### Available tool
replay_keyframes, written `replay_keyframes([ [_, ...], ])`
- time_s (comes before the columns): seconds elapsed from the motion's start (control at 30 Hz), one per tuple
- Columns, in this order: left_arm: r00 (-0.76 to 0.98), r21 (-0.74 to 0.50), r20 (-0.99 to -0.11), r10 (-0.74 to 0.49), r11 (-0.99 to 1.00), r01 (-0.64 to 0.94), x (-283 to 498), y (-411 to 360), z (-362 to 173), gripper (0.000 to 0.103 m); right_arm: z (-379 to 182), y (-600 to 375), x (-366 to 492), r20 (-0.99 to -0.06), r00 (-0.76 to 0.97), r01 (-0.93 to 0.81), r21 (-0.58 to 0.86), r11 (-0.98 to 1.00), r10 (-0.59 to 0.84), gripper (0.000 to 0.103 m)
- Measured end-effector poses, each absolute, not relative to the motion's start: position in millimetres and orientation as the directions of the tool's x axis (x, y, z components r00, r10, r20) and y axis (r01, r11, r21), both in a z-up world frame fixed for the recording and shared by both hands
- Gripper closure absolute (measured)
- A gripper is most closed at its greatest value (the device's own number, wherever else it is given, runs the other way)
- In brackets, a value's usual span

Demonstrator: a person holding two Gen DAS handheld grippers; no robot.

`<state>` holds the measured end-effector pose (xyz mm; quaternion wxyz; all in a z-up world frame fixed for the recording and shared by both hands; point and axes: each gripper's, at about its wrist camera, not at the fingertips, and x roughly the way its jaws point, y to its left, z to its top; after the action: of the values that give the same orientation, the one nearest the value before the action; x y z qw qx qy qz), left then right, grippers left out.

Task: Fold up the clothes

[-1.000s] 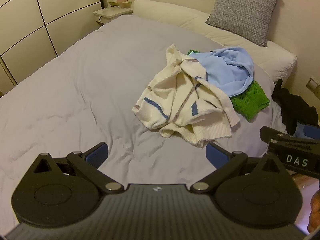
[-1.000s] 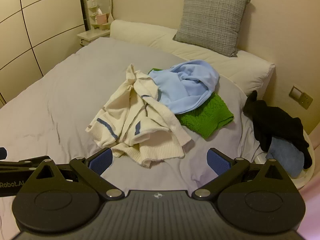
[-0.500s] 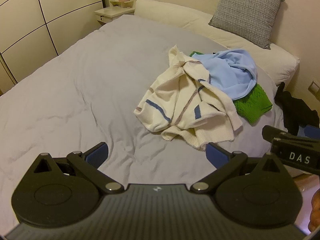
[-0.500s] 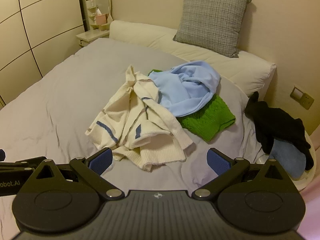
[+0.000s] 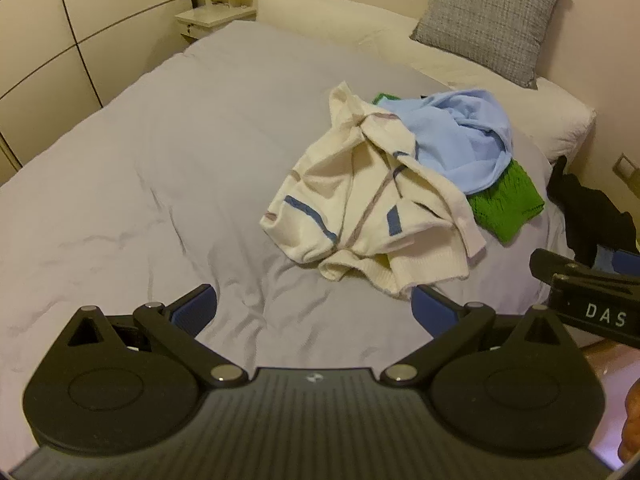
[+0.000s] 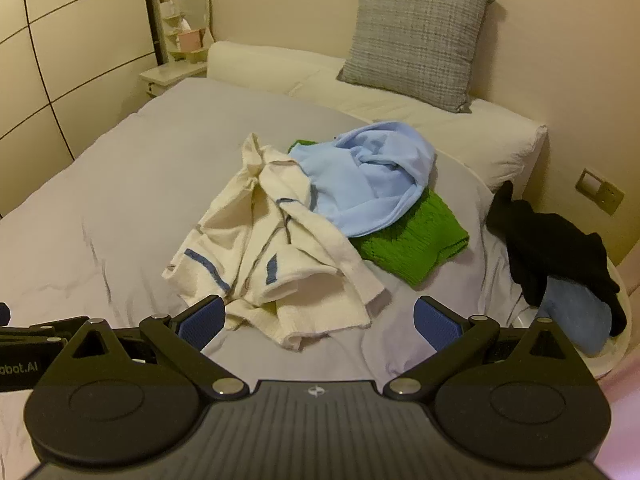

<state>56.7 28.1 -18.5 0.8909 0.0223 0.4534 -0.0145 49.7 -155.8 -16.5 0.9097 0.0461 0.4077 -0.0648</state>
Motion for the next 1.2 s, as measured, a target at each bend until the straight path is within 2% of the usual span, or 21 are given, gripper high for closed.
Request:
replay_keyframes([
  [0.6, 0.519, 0.004, -0.854, -0.029, 0.998, 0.061, 94.4, 24.9, -47.0, 0.000, -46.9, -158.9, 84.4, -0.809, 0.581, 0.155, 0.006, 0.988, -0.086, 0.000],
  [0.97, 0.477, -0.025, -0.879, -0.018, 1.000, -0.008, 152.0, 18.0, -69.2, 0.001, -75.1, -175.5, 153.0, -0.847, 0.527, 0.086, -0.027, 0.996, -0.069, 0.000],
  [1.2, 0.454, -0.022, -0.891, -0.005, 0.999, -0.034, 195.9, 7.0, -97.4, 0.001, -105.4, -198.0, 204.9, -0.884, 0.466, 0.032, -0.004, 0.999, -0.018, 0.005],
])
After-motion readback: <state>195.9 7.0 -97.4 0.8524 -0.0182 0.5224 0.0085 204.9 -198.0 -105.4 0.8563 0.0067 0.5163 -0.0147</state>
